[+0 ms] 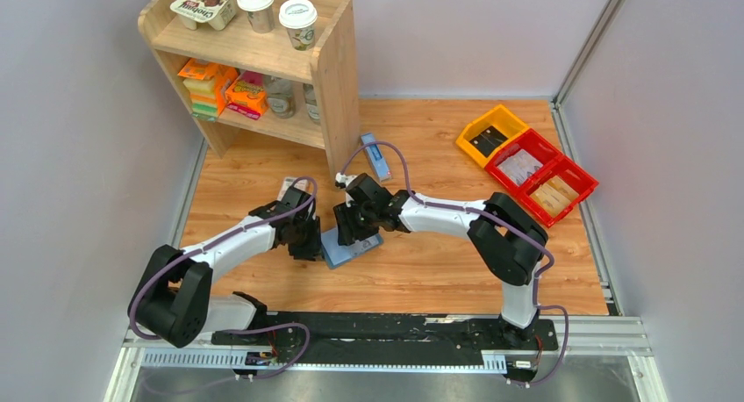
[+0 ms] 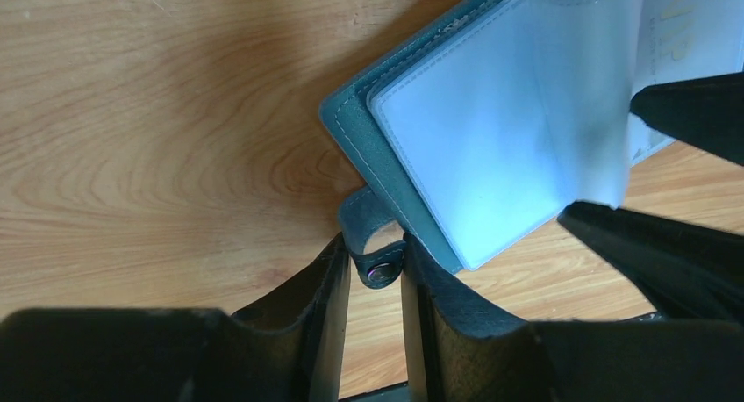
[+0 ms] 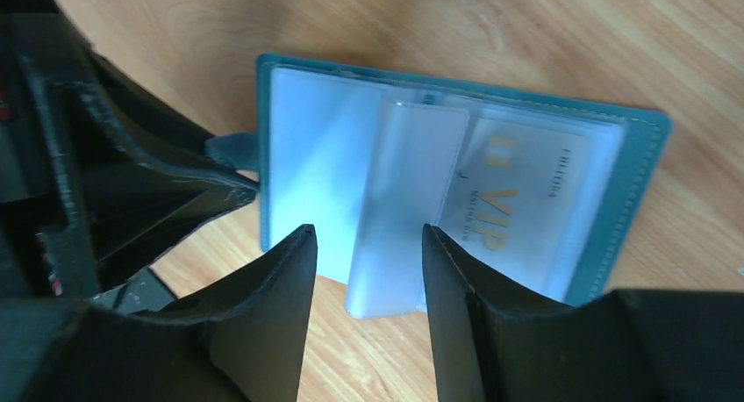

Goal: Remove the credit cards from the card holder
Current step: Remove the credit card from the card holder.

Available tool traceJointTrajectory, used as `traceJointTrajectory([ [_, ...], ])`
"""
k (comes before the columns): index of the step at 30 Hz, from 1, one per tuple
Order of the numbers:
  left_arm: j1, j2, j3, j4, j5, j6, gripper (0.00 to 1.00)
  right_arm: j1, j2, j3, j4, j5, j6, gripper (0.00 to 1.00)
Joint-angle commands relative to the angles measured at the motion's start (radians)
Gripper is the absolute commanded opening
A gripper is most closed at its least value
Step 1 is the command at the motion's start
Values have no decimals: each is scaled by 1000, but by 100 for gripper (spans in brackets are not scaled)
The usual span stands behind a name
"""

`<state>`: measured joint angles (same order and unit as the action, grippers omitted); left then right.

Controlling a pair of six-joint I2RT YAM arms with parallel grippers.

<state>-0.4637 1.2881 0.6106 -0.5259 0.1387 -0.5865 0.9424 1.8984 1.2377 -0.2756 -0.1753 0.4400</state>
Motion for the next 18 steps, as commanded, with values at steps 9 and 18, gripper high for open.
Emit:
traceJointTrajectory([
  [9, 0, -4, -23, 67, 41, -36, 34, 7, 36, 16, 150, -266, 40, 49],
  [18, 0, -15, -32, 75, 38, -45, 34, 1, -15, 42, 92, -212, -6, 54],
])
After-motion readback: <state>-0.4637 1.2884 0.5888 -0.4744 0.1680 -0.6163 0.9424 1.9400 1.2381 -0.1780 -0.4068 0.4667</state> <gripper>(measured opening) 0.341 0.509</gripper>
